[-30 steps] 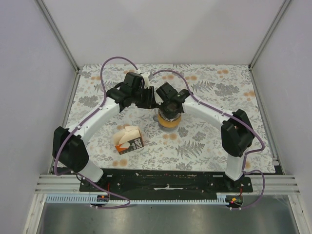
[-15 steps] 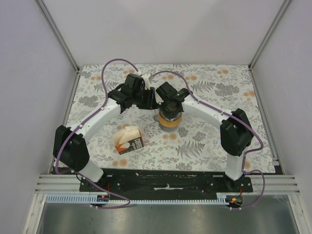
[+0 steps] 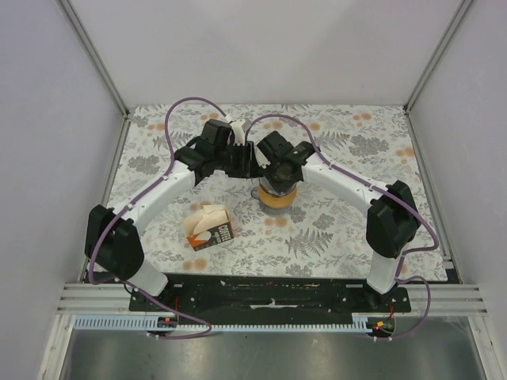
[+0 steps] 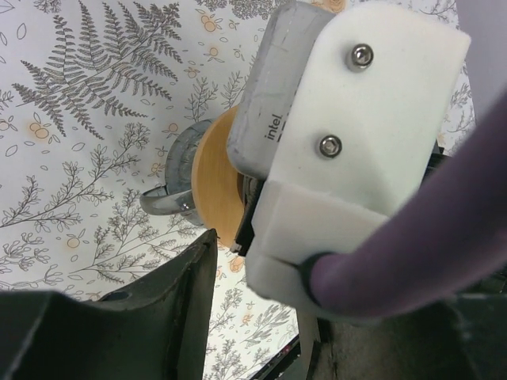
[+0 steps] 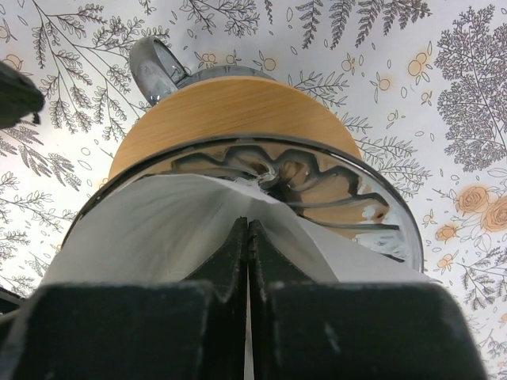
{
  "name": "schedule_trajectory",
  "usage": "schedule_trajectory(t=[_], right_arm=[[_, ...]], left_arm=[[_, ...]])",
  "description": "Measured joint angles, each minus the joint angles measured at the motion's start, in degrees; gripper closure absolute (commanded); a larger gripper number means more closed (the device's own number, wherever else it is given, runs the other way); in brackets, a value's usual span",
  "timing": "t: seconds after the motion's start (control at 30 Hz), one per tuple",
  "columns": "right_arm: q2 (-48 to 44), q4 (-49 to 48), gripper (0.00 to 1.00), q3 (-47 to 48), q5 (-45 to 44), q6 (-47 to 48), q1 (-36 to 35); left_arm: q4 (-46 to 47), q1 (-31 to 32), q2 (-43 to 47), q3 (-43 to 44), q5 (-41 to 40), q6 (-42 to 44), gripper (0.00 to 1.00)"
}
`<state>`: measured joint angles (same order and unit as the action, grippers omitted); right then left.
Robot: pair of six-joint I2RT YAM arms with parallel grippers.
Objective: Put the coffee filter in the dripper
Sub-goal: Place the coffee filter in the coffee dripper.
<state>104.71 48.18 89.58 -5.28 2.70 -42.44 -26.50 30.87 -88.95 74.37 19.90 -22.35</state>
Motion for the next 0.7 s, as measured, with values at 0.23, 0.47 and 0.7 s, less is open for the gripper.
schedule_trajectory(t=[0.23,0.47,0.7], right_arm=[[-0.4,0.1,1.0,0.0,-0.1,-0.6,0.0],[-1.6,0.7,1.0,-0.1,-1.1,-0.7,0.1],[-4.0,2.1,1.0,-0.2,-2.4,0.0,0.3]], left_arm=[[1.1,0.2,0.1,-0.3,1.3,-0.9,0.64],[4.4,0.9,0.9,-1.9,1.9,-0.8,0.66],[6.8,1.7,1.9,-2.0,2.8,-0.6,0.67]])
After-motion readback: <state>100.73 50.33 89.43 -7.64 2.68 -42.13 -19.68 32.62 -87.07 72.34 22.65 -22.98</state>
